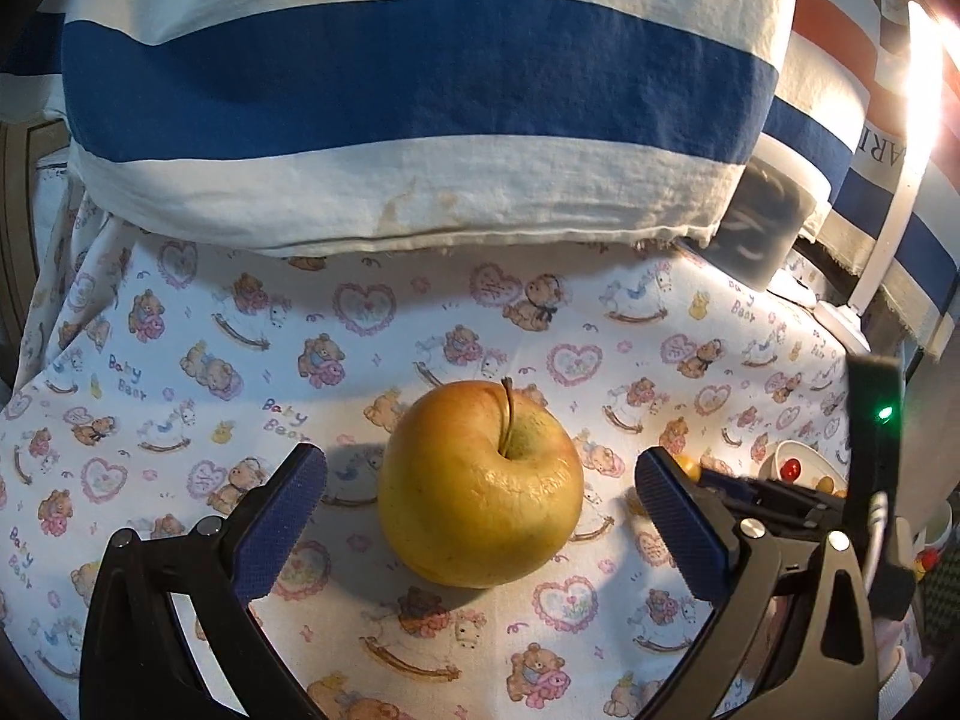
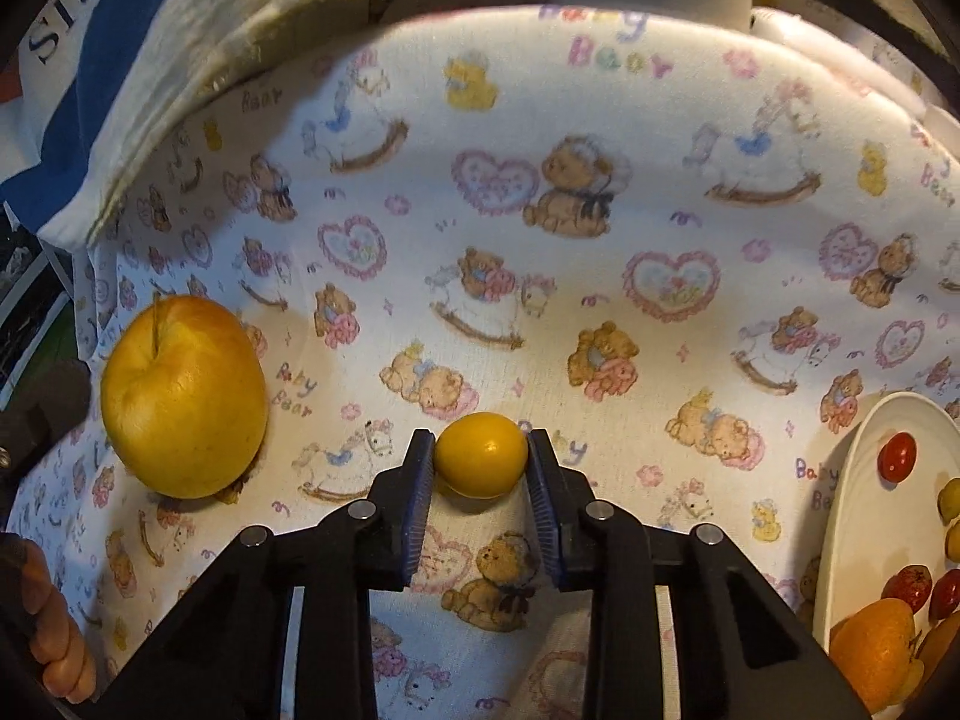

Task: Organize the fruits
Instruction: 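Grasp the large yellow apple with the left tool while the right tool grasps the yellow citrus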

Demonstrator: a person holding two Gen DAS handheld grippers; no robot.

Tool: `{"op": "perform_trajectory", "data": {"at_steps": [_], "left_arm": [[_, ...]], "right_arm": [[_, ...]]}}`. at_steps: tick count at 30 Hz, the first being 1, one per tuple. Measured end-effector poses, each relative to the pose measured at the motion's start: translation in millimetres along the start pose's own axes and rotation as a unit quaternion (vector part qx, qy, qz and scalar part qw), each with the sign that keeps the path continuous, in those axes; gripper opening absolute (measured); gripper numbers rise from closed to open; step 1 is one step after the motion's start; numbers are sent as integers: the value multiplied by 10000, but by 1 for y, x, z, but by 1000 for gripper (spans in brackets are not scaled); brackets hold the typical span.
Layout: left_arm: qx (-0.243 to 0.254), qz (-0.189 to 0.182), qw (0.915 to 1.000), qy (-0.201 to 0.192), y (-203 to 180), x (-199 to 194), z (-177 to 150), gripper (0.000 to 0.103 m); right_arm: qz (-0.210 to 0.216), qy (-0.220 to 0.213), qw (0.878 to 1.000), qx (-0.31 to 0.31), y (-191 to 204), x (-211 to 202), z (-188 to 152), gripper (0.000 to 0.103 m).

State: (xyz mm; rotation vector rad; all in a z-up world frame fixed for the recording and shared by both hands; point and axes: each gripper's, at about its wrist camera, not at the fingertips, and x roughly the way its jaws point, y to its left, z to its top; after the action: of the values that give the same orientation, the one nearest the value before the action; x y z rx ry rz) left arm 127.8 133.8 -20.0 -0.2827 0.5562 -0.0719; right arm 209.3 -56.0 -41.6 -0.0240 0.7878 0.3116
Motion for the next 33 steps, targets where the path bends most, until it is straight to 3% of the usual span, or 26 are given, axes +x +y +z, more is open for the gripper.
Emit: {"op": "perform_trajectory", "data": {"at_steps": [8, 13, 17, 24, 28, 33], "left_arm": [[533, 304, 9976, 321, -15, 17, -8, 102], [473, 383, 9969, 502, -14, 26, -9, 102], [264, 211, 9966, 747, -7, 35, -10, 84], [390, 243, 9965, 693, -13, 31, -12, 82], [1007, 279, 9942, 261, -32, 13, -14, 80], [881, 12, 9950, 468, -42, 4, -12, 79]], "right_arm": [[225, -674, 9964, 471, -17, -27, 4, 32], [263, -726, 9959, 479, -18, -32, 6, 32], [207, -683, 9968, 349, -14, -31, 4, 32], [100, -750, 9970, 175, -8, -33, 2, 32], [84, -813, 9962, 289, -12, -36, 4, 32], [-26, -884, 9952, 417, -21, -50, 11, 32]]}}
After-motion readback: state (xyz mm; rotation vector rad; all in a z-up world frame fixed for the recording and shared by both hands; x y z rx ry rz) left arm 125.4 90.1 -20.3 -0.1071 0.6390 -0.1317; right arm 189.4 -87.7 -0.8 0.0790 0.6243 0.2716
